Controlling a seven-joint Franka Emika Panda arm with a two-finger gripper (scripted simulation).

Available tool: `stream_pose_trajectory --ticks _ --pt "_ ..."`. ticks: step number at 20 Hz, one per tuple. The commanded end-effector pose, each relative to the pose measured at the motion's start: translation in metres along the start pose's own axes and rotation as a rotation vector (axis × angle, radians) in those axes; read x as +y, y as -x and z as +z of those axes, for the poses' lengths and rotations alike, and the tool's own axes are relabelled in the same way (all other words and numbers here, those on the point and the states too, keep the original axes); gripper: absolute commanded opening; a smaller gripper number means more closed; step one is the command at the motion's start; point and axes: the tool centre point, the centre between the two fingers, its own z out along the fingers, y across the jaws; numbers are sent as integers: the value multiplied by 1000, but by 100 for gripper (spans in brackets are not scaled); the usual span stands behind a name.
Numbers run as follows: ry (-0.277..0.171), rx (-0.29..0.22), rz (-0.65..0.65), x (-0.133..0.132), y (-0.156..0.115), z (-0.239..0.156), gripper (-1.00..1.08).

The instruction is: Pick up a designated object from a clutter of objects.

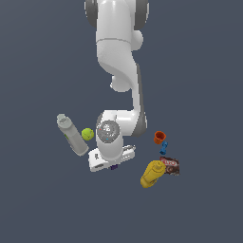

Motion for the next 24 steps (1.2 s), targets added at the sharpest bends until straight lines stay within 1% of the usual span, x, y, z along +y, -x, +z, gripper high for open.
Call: stream_pose_trajectory --ticks 1,10,14,19,24 --pt "0 1 0 0 0 0 -100" --pt "0 1 0 0 0 0 -100" --pt "0 1 0 0 -1 -8 -100" --pt "0 1 0 0 -2 -32 -100" --pt "0 1 0 1 -4 -73 -100"
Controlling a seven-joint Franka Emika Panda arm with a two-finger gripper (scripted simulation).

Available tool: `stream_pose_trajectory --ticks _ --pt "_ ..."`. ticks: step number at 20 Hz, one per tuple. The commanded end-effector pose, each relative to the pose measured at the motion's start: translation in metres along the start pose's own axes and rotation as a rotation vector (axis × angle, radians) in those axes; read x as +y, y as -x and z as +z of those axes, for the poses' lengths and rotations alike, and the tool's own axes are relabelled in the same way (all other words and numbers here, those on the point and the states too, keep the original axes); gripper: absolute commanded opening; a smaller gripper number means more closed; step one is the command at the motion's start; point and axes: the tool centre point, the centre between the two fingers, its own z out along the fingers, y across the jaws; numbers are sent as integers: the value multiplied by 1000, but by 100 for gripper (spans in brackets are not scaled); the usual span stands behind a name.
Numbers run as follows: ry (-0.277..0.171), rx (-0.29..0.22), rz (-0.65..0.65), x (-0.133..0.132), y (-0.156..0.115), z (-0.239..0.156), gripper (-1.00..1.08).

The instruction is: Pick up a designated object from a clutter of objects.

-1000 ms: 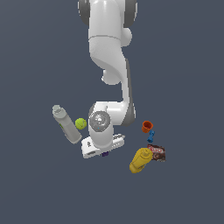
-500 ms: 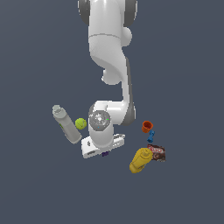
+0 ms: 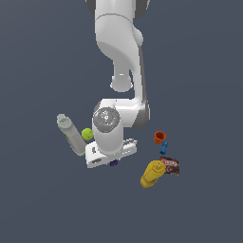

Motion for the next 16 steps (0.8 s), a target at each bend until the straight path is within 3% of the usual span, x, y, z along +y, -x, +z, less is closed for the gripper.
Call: stream_pose_trajectory --ticks 1,16 --pt "1 1 0 0 -1 -24 -100" --pt "1 1 0 3 -12 -197 -100"
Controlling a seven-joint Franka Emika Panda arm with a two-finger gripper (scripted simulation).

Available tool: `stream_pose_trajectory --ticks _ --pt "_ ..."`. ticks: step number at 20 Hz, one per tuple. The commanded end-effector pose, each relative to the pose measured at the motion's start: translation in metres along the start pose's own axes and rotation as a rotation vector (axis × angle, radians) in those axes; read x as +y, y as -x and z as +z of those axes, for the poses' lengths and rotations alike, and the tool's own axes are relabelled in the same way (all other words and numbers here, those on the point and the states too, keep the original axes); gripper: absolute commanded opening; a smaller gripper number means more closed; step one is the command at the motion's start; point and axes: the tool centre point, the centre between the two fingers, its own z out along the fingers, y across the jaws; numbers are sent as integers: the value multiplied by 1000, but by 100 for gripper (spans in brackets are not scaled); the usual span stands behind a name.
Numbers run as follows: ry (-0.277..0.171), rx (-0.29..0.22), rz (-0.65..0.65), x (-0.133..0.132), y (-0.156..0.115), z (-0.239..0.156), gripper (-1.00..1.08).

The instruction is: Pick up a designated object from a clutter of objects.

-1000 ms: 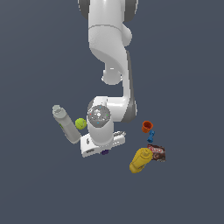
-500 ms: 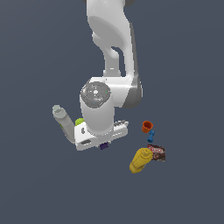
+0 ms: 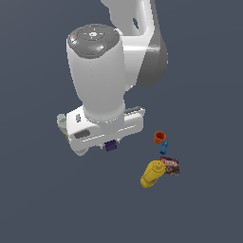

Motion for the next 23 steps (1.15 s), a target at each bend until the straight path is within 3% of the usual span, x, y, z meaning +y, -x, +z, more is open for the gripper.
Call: stream_pose_trajectory --ticks 1,11,23 --pt "0 -1 0 0 -2 -28 -100" --pt "0 -1 0 3 -10 -109 -100" --pt "0 -1 0 5 -14 -136 -100"
